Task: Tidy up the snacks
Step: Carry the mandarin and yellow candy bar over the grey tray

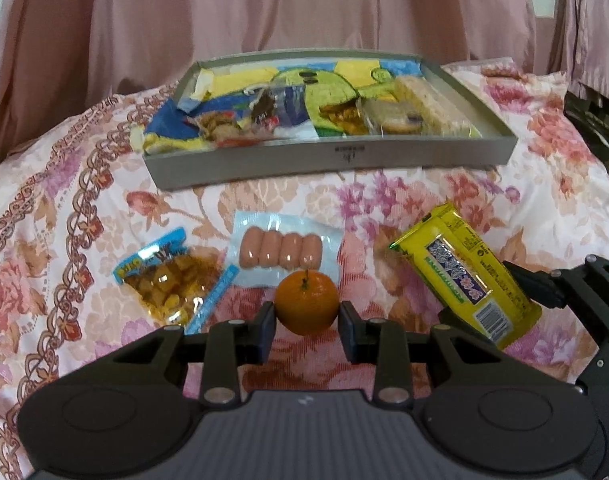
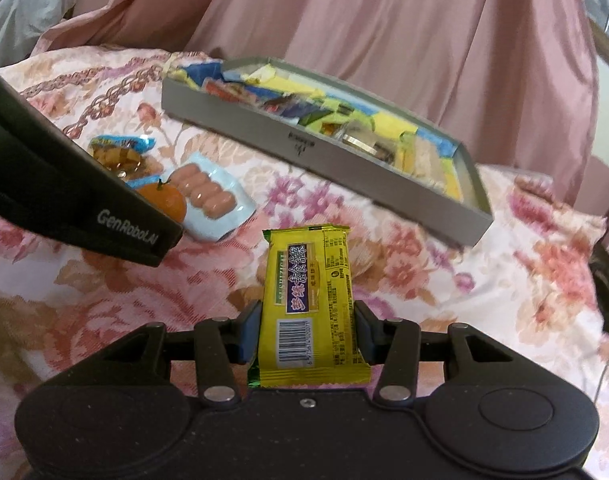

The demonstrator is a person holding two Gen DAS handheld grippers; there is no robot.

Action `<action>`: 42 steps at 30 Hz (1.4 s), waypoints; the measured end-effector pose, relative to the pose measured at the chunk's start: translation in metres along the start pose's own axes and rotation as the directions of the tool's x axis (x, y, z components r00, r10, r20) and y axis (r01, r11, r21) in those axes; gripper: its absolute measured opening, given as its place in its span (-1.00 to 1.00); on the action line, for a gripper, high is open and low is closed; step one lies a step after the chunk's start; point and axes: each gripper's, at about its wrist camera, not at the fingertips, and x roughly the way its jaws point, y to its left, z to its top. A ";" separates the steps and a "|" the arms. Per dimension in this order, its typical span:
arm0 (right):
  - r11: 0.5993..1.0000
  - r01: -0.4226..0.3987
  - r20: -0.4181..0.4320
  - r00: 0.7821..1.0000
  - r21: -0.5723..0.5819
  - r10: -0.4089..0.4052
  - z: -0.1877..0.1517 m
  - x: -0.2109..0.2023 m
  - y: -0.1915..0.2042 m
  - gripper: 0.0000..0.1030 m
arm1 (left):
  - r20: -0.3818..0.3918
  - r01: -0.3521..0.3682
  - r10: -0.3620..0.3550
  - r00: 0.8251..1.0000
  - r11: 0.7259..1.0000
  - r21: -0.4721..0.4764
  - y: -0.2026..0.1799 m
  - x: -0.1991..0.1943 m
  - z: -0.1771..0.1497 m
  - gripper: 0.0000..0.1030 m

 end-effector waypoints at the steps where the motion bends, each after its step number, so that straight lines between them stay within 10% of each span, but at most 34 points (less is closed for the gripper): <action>1: 1.000 0.008 0.014 1.000 0.003 -0.008 0.001 -0.001 -0.001 -0.04 | 0.009 -0.001 0.001 1.000 1.000 -0.004 0.000 -0.001 0.003 -0.29; 25: 0.947 0.260 0.321 0.895 0.190 -0.310 0.037 0.016 -0.087 -0.04 | 0.206 -0.036 0.055 0.977 0.995 -0.095 -0.022 0.041 0.130 -0.29; 42: 0.921 0.153 0.246 0.936 0.359 -0.251 0.049 0.089 -0.124 -0.04 | 0.177 -0.068 0.081 0.981 0.995 -0.078 -0.038 0.093 0.148 -0.28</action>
